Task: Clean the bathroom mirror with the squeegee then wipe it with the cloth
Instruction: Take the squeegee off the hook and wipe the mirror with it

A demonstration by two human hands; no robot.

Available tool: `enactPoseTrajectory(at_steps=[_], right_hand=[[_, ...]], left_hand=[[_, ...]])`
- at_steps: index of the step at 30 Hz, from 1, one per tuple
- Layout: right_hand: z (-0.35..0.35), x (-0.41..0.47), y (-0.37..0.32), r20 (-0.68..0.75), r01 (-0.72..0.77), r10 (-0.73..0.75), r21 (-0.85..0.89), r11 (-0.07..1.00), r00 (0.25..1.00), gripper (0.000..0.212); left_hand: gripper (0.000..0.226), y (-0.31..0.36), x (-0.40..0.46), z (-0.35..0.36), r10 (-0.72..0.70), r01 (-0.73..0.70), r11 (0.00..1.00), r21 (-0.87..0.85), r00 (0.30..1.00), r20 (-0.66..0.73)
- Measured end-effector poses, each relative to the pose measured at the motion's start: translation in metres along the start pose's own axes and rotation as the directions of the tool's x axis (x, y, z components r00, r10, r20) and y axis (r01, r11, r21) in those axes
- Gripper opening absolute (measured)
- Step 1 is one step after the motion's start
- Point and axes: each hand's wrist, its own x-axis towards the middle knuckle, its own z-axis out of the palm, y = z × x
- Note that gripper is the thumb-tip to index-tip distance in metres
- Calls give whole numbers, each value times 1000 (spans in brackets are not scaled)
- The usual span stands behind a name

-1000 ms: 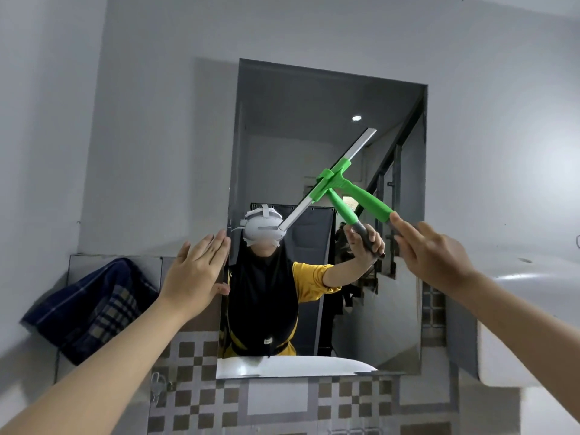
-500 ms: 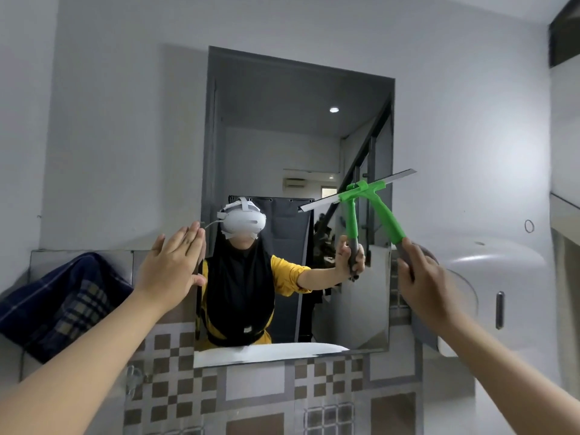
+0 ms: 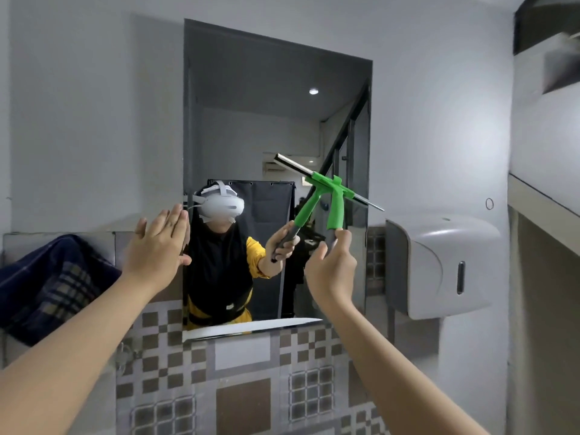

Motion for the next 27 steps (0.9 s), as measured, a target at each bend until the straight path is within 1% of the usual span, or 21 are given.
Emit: enactPoseTrajectory(at_steps=[2,3,5,8,9,13,16,18,22,27], right_hand=[[11,-10,-13,-4,-43,43,54,998,999,16],[16,-15,-19,0,-55,55,71,996,998,12],[25,-24,-29,10,-66,65,87,994,998,13],[39,-37,-40,34,-74,71,113,991,997,11],[43,-41,-41,42,-61,57,110,992,997,15],[65,-60,-42,76,56,-58,29,998,995,29],[74,-63,-38,79,95,-95,7,995,992,34],[75,-64,-34,93,126,-124,-22,992,988,35],[79,-70,-22,162,294,-272,-128,947,948,40],[74,-64,-4,195,409,-373,-194,892,907,41]], left_hand=[[82,3,-6,-2,-10,11,999,-49,1000,16],[83,4,-9,-2,2,-1,999,-34,1000,24],[90,4,-15,-1,34,-36,999,27,998,53],[100,3,-25,-2,58,-64,996,67,995,87],[104,4,-27,-3,63,-70,994,85,994,88],[117,6,-35,-1,83,-93,989,112,992,90],[121,6,-35,0,83,-91,991,95,993,80],[121,5,-35,0,89,-95,992,86,993,79],[116,3,-36,2,88,-92,994,63,994,58],[106,-2,-44,12,91,-93,994,51,995,38]])
